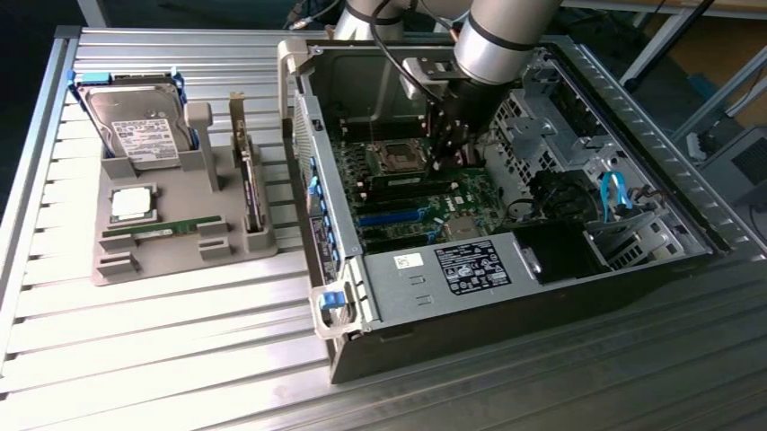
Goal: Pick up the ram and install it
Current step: 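Insert the ram into the slot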
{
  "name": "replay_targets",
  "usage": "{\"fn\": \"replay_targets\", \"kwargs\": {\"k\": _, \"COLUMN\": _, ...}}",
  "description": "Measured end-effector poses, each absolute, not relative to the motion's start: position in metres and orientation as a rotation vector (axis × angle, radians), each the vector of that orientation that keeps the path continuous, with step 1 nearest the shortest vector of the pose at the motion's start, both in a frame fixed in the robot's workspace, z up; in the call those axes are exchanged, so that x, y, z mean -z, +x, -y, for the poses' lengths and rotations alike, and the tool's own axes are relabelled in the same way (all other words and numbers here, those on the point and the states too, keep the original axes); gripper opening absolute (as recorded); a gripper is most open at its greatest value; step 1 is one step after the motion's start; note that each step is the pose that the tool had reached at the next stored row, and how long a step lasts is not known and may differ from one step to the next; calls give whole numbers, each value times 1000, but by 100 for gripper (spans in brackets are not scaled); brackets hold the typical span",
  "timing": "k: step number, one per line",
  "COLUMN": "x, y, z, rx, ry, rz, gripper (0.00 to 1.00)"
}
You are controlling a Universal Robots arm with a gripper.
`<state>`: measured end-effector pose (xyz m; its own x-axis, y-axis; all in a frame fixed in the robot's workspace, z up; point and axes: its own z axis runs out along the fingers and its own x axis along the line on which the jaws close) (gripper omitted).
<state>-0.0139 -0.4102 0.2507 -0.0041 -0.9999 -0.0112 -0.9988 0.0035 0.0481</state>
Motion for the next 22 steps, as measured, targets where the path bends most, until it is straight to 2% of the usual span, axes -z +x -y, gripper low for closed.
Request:
{"fn": "replay_targets", "kwargs": {"k": 8, "x": -241, "y": -14, "z": 410, "rx": 64, "ry": 2198, "rz": 2206, "gripper": 13}}
{"fn": "replay_targets", "kwargs": {"k": 22, "x": -241, "y": -14, "z": 412, "rx": 64, "ry": 2198, "rz": 2206, "gripper": 13}}
